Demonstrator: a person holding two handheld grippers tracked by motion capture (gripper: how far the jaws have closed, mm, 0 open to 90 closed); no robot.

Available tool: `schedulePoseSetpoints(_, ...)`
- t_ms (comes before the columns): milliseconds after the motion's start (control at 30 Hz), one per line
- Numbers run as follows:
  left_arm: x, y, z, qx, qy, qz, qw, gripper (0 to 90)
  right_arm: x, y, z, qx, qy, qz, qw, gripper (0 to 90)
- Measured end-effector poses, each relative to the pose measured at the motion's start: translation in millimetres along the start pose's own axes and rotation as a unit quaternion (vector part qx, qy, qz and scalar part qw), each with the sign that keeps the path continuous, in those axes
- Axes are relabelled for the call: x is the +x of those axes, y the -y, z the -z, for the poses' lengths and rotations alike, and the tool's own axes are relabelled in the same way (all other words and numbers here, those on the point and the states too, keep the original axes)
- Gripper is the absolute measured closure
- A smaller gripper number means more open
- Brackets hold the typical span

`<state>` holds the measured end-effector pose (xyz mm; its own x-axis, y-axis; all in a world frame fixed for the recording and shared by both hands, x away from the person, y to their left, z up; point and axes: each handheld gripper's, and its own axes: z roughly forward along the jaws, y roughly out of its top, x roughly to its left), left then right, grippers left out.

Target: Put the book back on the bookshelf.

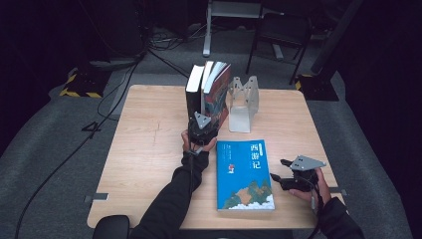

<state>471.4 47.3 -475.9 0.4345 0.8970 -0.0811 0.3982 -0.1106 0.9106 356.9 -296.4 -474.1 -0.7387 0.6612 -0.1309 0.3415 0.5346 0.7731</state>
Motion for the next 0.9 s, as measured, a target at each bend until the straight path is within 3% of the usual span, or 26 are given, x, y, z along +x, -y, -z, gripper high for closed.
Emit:
schedulePoseSetpoints(67,-0.5,6.7,4.1,0.009,0.002,0.002,1.0000,60.2,0.9,-0.1,-0.5,0.000,0.000,0.002,1.0000,32.0)
schedulePoseSetpoints(167,1.1,9.8,5.6,0.015,0.003,0.007,0.9999,69.4,1.6,-0.3,-0.5,0.001,-0.002,0.004,1.0000,32.0)
schedulePoseSetpoints(333,0.6,6.7,-2.0,0.013,-0.018,0.011,0.9997,72.8,2.3,-0.6,-1.8,0.003,-0.003,0.008,1.0000,32.2)
schedulePoseSetpoints(600,-5.3,-3.0,-22.9,0.014,-0.041,0.015,0.9989,72.8,0.7,0.2,-1.3,-0.001,-0.001,0.003,1.0000,32.3)
schedulePoseSetpoints(667,-4.2,-4.4,-26.6,0.013,-0.039,0.022,0.9989,73.1,0.1,0.4,-1.0,-0.001,-0.001,0.003,1.0000,32.3)
schedulePoseSetpoints(900,-7.4,-8.0,-34.1,0.014,-0.048,0.015,0.9986,72.3,0.9,-0.1,-1.1,-0.001,0.000,0.004,1.0000,32.3)
